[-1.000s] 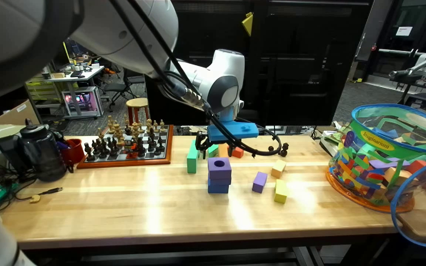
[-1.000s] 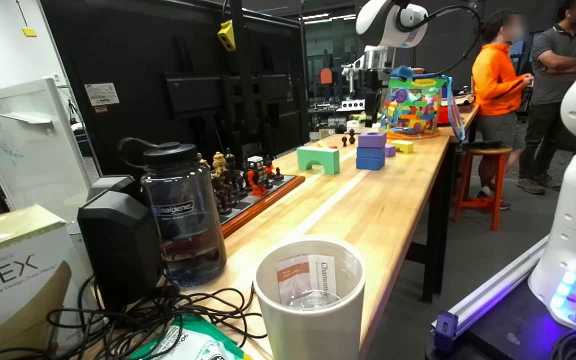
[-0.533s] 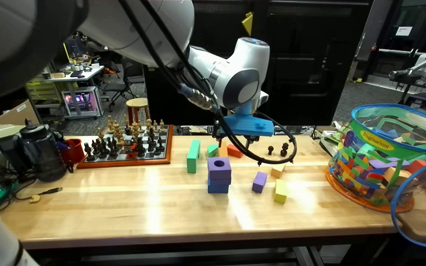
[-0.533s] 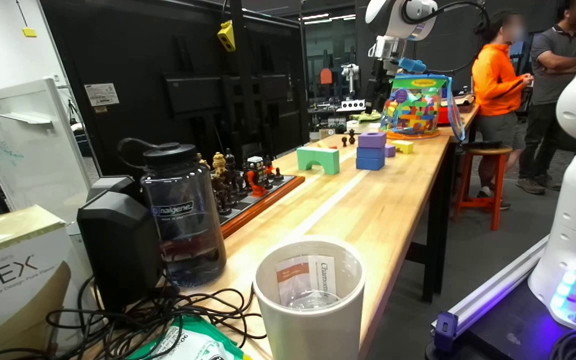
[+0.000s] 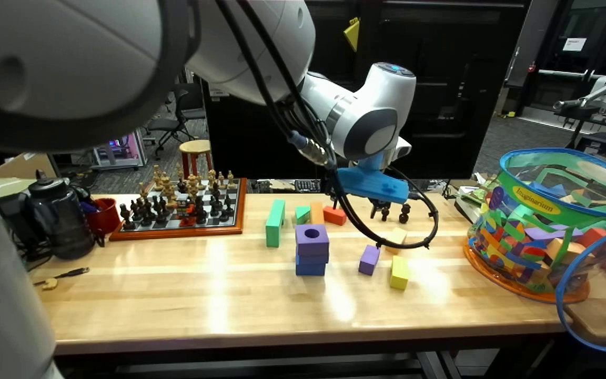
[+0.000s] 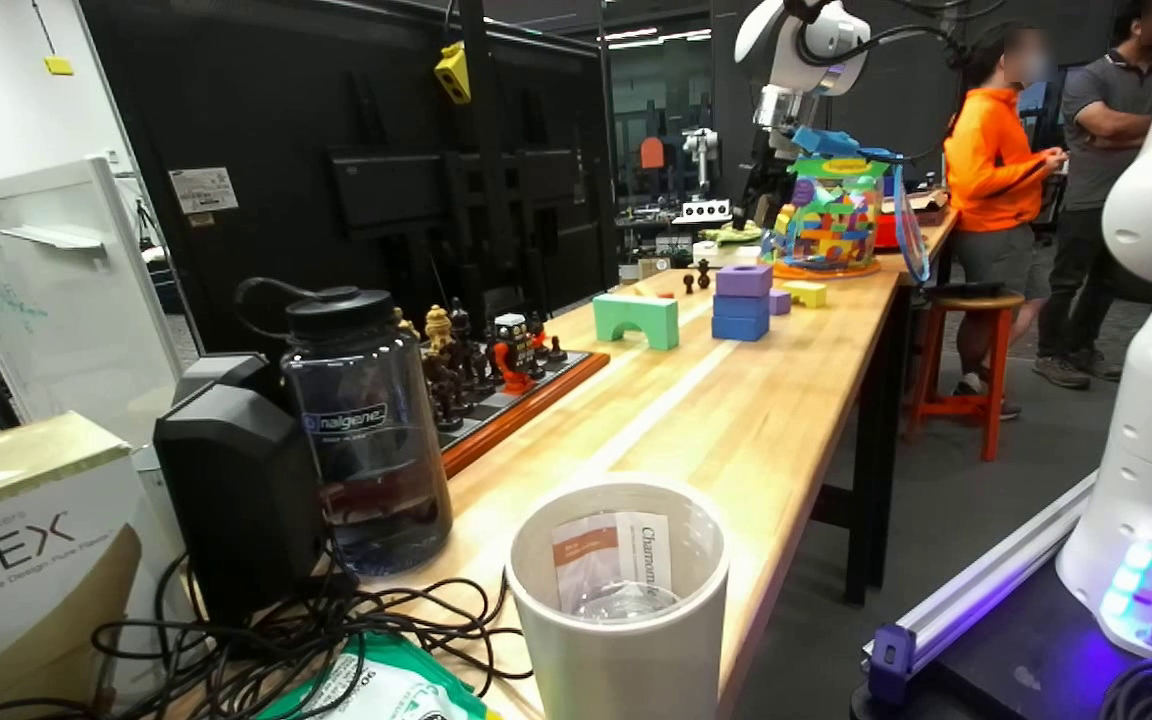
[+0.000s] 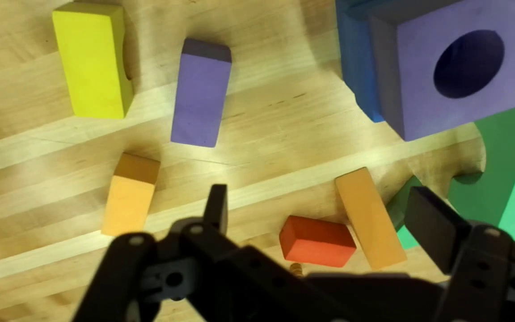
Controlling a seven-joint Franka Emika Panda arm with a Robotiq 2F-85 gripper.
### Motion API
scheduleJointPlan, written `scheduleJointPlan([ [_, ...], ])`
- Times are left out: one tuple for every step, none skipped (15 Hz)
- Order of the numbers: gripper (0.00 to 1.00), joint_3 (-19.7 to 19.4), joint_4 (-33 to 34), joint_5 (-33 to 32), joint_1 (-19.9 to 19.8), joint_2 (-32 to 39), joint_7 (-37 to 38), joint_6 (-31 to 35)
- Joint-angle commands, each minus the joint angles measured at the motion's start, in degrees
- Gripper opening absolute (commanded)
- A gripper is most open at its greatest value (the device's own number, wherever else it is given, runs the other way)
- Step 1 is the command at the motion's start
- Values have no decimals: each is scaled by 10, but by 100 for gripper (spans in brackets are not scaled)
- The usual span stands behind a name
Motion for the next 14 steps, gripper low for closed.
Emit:
scheduleJointPlan([
  [100,7,38,17,-13,37,16,-8],
  [100,8,45,19,-16,45,17,-10],
  [100,10,50,20,-18,52,20,-11],
  [100,12,56,22,-21,59,22,-11],
  [100,14,62,21,-23,65,24,-12],
  [100,15,67,21,-25,71,28,-12],
  [100,17,73,21,-27,77,30,-13],
  [100,18,77,20,-29,82,32,-14],
  [100,20,81,20,-31,87,34,-15],
  [100,22,86,20,-34,91,36,-17],
  [100,24,90,19,-36,95,38,-18],
  [100,25,94,19,-38,99,39,-20],
  [100,26,99,18,-40,103,40,-21],
  [100,28,103,18,-42,107,42,-24],
])
